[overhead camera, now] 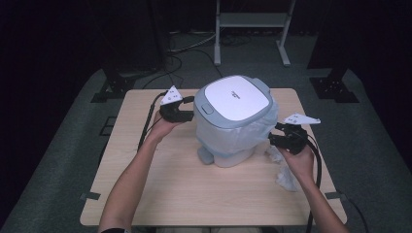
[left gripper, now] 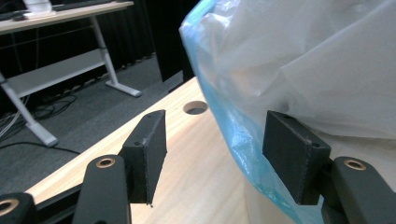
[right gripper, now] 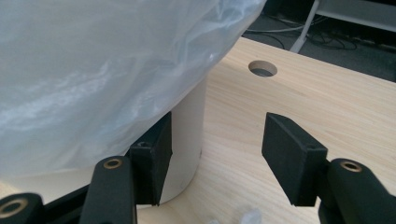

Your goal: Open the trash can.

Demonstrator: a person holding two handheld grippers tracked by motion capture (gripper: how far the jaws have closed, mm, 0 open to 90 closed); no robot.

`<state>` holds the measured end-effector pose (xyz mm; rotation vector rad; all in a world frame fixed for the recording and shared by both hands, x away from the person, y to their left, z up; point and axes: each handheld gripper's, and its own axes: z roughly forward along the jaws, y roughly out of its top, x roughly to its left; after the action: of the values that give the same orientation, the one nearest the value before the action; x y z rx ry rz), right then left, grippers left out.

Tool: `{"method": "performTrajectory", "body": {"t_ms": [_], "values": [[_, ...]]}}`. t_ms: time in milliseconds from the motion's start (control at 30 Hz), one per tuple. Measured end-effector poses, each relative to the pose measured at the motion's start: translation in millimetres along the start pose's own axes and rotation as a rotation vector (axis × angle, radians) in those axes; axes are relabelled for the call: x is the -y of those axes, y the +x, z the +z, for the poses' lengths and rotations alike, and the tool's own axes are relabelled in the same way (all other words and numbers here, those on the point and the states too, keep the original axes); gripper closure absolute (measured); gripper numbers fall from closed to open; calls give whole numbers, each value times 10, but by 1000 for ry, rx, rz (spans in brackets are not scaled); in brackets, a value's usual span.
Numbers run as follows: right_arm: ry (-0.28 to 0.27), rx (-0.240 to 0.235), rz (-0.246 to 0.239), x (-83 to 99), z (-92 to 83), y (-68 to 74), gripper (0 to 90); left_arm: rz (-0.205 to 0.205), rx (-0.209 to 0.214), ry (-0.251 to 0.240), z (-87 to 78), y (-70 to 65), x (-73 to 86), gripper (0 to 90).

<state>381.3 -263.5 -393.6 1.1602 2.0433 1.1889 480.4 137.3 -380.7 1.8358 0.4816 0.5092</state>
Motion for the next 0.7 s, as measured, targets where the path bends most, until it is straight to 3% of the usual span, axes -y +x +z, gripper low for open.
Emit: {"method": "performTrajectory", "body": {"t_ms": [400,700], "values": [[18,-12,39,-46,32,-112,514,38,54,-12,-156,-211,13,394],[35,-17,16,-180,207,-29,548,57,70,-18,-353,-274,53,386]]}}
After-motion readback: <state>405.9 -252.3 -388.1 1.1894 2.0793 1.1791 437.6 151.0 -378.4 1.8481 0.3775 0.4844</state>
